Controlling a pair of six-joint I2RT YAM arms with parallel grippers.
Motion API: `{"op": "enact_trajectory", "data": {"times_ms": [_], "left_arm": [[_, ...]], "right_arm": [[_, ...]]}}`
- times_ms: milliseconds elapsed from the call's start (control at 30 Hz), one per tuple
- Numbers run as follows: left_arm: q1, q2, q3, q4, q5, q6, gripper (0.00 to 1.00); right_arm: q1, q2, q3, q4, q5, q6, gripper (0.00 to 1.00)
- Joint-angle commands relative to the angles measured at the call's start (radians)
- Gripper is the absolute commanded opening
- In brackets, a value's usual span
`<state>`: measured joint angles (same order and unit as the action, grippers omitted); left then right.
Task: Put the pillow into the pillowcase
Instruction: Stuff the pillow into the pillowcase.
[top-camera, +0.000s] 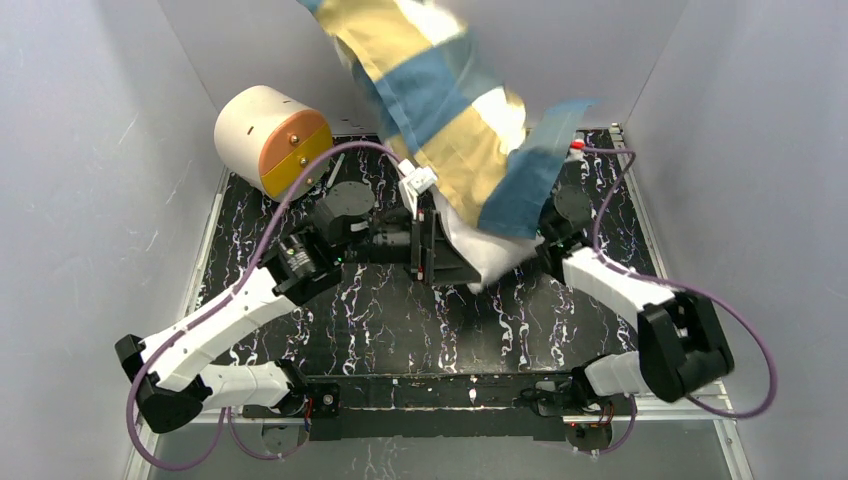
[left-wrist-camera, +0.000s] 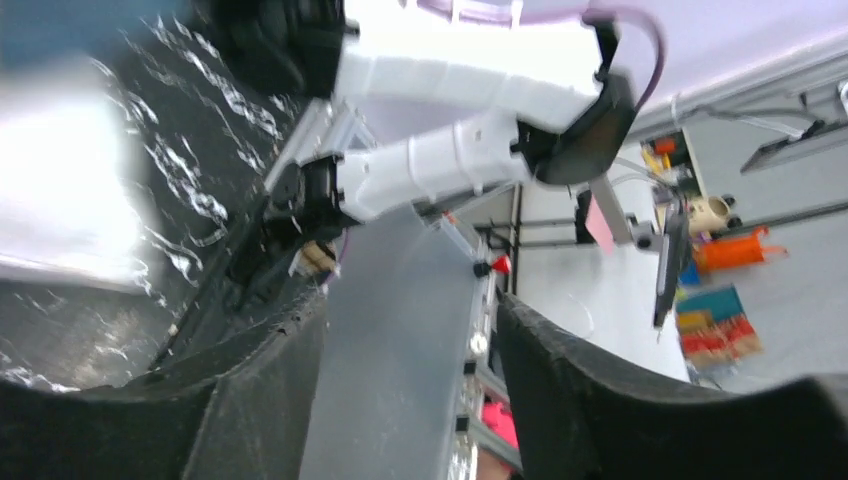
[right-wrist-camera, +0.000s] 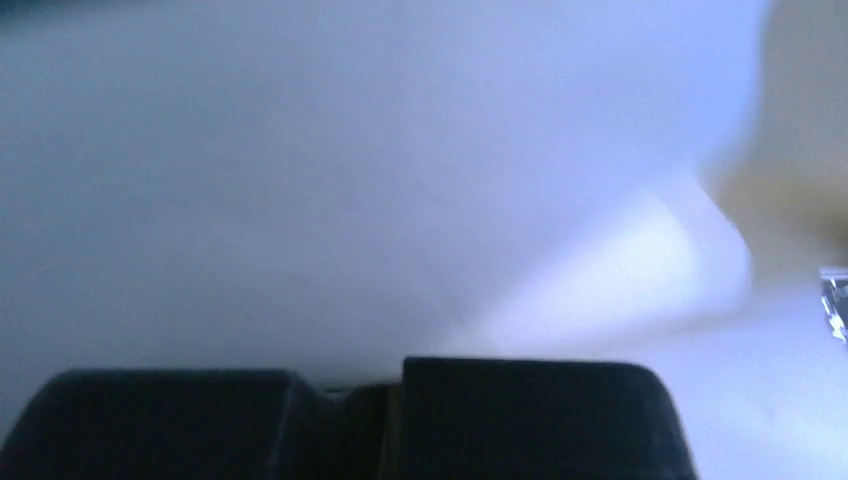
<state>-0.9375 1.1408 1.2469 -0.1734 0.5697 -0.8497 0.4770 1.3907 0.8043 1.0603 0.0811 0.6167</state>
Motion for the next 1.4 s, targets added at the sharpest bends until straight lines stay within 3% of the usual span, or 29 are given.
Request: {"op": "enact_trajectory", "data": {"times_ms": [0, 133, 200, 300, 500, 667, 900, 1167, 1233, 1300, 1367], "left_arm": [[0.006, -0.045, 0.177, -0.182, -0.154, 0.212, 0.65], [0.006, -0.053, 0.303, -0.463, -0.524, 0.404, 0.68], [0.006, -0.09, 0.262, -0.529, -0.733, 0.457, 0.67], [0.006, -0.128, 0.138, -0.531, -0.866, 0.526, 0.65], [0.006, -0.088, 0.023, -0.437, -0.824, 0.554, 0.64], [0.006, -0.069, -0.152, -0.221, -0.764, 0.529, 0.66], [0.006, -0.006, -0.302, 0.05, -0.939, 0.491, 0.7], [0.006, 0.156, -0.232, 0.237, -1.138, 0.565, 0.69], [0.006, 0.178, -0.199, 0.238, -1.165, 0.599, 0.6], [0.006, 0.177, -0.18, 0.236, -1.15, 0.634, 0.42], [0.005, 0.144, -0.177, 0.23, -1.112, 0.644, 0.18]], "right_arm": [[0.004, -0.192, -0.087, 0.042, -0.146, 0.009, 0.01], [0.003, -0.309, -0.07, -0.183, -0.157, 0.035, 0.01], [0.004, -0.337, -0.059, -0.23, -0.173, 0.038, 0.01], [0.003, -0.371, -0.062, -0.25, -0.19, 0.105, 0.01], [0.003, -0.397, -0.067, -0.286, -0.186, 0.177, 0.01], [0.003, -0.398, -0.072, -0.283, -0.115, 0.236, 0.01], [0.003, -0.383, -0.067, -0.28, -0.054, 0.304, 0.01], [0.004, -0.403, -0.097, -0.293, -0.023, 0.34, 0.01], [0.004, -0.408, -0.113, -0.284, -0.012, 0.349, 0.01], [0.003, -0.408, -0.122, -0.276, 0.002, 0.352, 0.01], [0.005, -0.401, -0.128, -0.265, 0.023, 0.353, 0.01]]}}
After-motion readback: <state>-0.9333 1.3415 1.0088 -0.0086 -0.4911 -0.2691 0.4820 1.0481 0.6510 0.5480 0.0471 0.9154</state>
